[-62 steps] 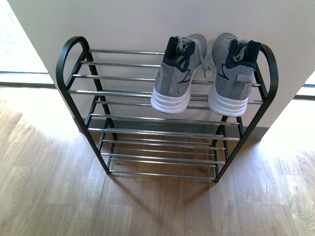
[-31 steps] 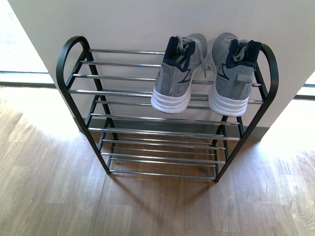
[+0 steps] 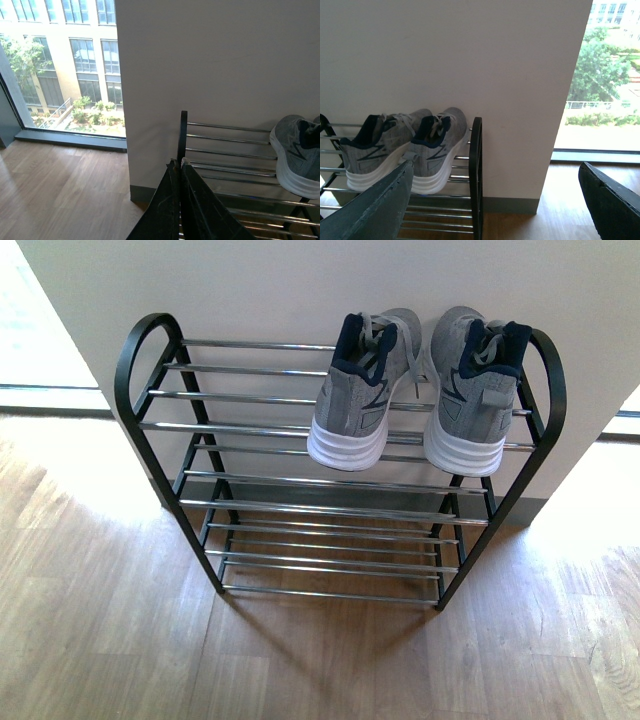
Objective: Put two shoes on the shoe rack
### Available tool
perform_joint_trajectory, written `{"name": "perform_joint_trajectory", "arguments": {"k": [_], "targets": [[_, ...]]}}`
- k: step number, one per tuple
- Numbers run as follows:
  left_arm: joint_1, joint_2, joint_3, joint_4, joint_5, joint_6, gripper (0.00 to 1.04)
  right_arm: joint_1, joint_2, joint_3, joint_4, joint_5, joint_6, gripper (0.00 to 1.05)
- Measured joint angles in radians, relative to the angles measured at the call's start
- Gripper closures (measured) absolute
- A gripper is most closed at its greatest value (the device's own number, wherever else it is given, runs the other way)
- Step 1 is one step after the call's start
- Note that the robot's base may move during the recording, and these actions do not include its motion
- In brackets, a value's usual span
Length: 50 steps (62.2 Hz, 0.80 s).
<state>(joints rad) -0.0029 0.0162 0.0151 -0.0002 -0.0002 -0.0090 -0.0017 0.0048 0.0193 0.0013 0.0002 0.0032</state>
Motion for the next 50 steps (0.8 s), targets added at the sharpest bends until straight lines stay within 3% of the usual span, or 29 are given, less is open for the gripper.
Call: {"name": "perform_joint_trajectory", "arguments": {"k": [7,38,50], "targets": [[0.0,0.0,0.0,0.0,0.0,-0.001,1.01,0.0,0.0,0.0,0.0,0.0,0.0,0.09],[0.0,0.0,0.0,0.0,0.0,0.0,0.09,0.0,0.0,0.0,0.0,0.0,0.0,0.09],[0.0,0.0,0.0,0.0,0.0,0.002,0.09,0.0,0.0,0.0,0.0,0.0,0.0,0.09]]}}
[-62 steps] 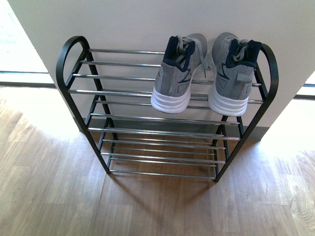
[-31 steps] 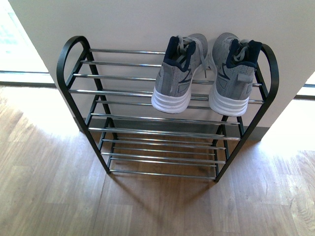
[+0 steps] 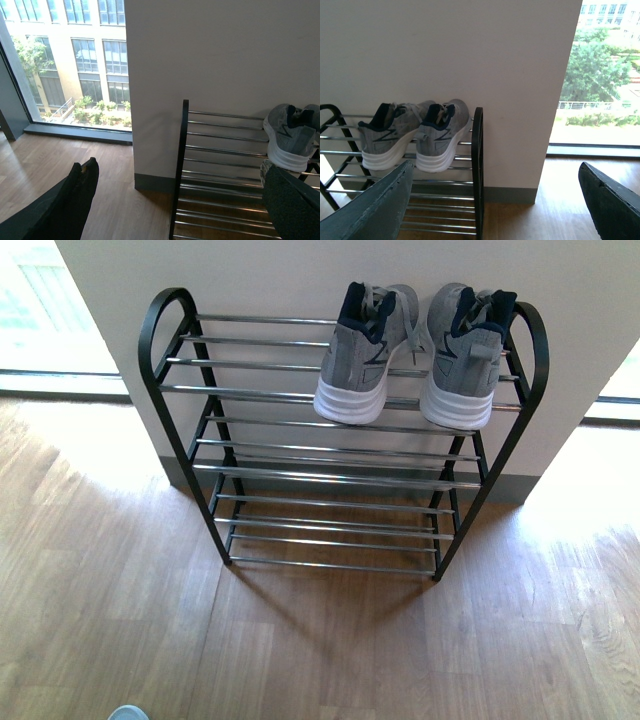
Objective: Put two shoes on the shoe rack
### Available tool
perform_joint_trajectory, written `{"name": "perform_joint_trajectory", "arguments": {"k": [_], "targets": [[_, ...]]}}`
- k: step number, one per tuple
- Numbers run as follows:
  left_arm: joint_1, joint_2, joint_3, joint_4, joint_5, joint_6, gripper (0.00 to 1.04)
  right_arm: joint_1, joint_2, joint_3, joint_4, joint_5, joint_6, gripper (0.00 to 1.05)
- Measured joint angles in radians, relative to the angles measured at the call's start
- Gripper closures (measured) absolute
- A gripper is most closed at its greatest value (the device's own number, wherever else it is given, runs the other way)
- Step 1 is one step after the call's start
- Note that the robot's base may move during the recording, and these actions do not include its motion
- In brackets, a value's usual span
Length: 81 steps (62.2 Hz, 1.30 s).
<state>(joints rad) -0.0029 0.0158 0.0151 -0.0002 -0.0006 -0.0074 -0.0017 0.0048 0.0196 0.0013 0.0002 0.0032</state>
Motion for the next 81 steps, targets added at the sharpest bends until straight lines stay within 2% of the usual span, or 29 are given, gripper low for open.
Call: {"name": "perform_joint_trajectory", "arguments": {"k": [81], "targets": [[0.0,0.0,0.0,0.0,0.0,0.0,0.09,0.001,-0.001,0.0,-0.002,-0.001,0.0,0.09]]}}
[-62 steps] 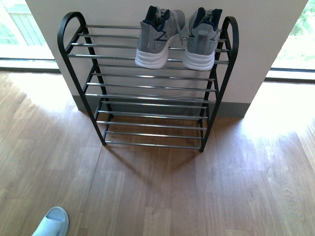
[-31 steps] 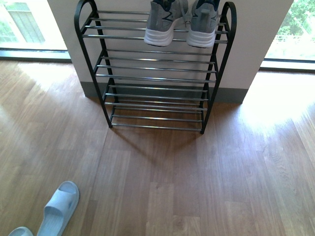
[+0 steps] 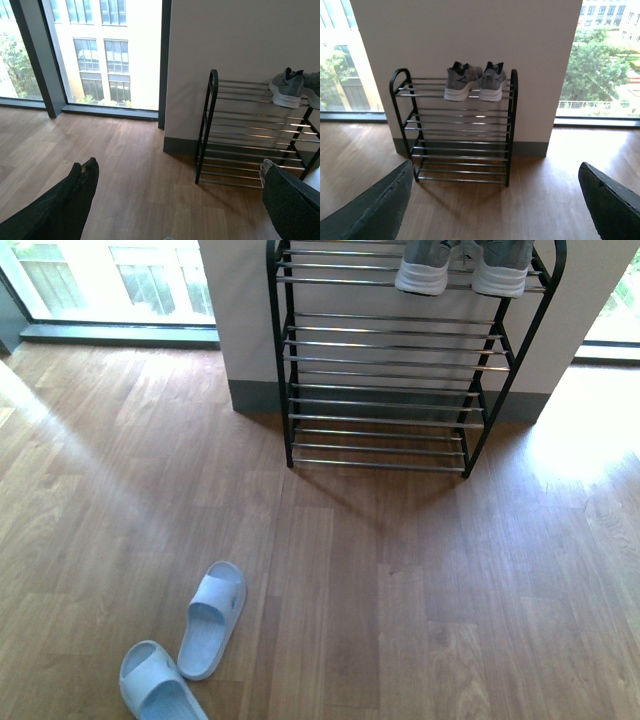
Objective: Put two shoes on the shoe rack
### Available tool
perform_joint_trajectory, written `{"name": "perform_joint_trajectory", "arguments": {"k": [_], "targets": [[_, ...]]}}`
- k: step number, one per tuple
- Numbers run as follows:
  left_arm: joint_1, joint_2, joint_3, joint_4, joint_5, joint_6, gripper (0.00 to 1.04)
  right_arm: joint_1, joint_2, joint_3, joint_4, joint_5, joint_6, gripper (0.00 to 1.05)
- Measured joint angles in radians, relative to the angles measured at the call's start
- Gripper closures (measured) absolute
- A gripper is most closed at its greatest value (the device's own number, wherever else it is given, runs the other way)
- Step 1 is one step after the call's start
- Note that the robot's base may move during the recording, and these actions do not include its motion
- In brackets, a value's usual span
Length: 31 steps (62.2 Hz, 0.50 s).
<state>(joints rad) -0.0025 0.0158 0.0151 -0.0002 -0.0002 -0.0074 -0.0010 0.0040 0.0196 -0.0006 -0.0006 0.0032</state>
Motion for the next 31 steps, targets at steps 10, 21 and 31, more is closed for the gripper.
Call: {"name": "perform_joint_trajectory", "arguments": {"k": [10,21,31], "targets": [[0.0,0.0,0.0,0.0,0.0,0.0,0.09,0.0,0.0,0.0,0.0,0.001,0.0,0.09],[0.0,0.0,0.0,0.0,0.0,0.0,0.09,0.0,0.0,0.0,0.0,0.0,0.0,0.09],[0.0,0.0,0.0,0.0,-0.002,0.0,0.09,0.0,0.0,0.0,0.0,-0.003,0.0,0.09]]}}
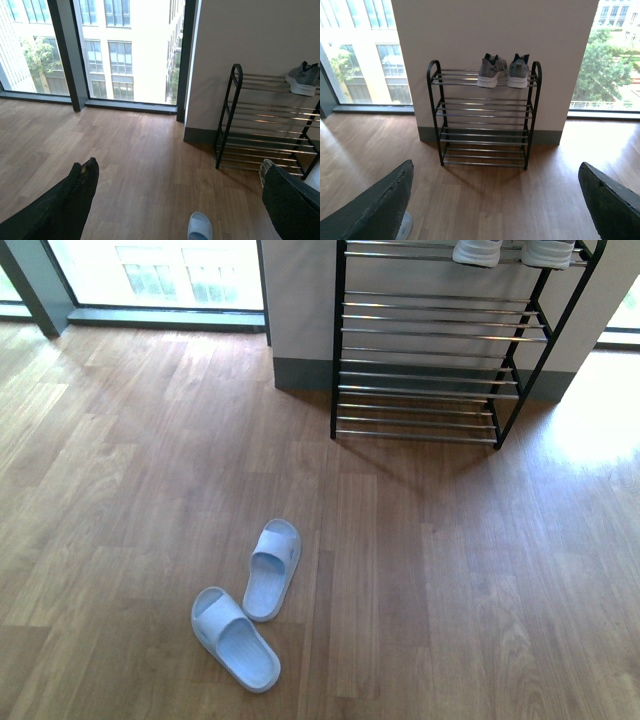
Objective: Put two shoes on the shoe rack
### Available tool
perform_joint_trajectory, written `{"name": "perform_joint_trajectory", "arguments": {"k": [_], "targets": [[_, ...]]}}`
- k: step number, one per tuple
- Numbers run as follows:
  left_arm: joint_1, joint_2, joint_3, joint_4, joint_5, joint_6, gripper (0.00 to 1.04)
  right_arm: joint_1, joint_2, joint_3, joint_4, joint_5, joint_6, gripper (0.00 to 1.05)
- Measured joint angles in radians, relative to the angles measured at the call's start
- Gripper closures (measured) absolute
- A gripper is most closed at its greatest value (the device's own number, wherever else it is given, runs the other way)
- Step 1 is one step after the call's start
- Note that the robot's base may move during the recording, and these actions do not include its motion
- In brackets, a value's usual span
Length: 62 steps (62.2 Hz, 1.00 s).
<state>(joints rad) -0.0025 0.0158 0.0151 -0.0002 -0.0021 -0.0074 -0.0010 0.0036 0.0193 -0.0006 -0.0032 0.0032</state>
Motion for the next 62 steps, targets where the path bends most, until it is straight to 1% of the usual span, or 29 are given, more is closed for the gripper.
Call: {"name": "perform_joint_trajectory", "arguments": {"k": [62], "targets": [[0.0,0.0,0.0,0.0,0.002,0.0,0.09,0.0,0.0,0.0,0.0,0.003,0.0,0.09]]}}
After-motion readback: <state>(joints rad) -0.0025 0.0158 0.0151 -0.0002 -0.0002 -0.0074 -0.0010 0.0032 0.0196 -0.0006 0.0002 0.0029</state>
